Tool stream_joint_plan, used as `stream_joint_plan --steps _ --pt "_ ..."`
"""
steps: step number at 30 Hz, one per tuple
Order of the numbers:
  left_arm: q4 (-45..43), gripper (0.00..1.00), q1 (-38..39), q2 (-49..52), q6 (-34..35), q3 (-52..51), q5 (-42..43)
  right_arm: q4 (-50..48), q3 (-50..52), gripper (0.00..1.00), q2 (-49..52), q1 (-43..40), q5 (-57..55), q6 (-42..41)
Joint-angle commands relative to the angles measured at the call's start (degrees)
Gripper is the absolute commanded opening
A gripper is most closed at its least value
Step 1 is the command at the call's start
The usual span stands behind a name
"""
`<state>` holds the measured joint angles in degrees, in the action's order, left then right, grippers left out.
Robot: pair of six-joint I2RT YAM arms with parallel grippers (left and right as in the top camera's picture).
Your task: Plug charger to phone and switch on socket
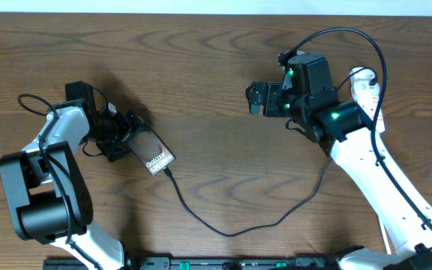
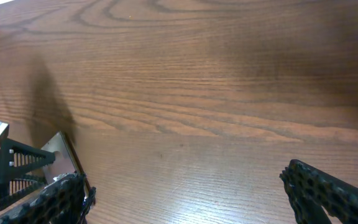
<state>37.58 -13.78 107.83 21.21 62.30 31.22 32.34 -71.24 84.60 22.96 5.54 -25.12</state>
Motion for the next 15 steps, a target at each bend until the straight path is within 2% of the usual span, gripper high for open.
stream_joint_plan --steps 1,15 --pt "1.62 0.91 -0.92 8.66 -0.33 -6.75 -19.1 0.15 -0.33 0.99 -0.09 0.39 -0.52 0.79" --pt "1.81 0.92 -0.92 7.65 -0.57 -6.14 -19.15 0.24 -0.33 0.99 -0.09 0.39 -0.63 0.81"
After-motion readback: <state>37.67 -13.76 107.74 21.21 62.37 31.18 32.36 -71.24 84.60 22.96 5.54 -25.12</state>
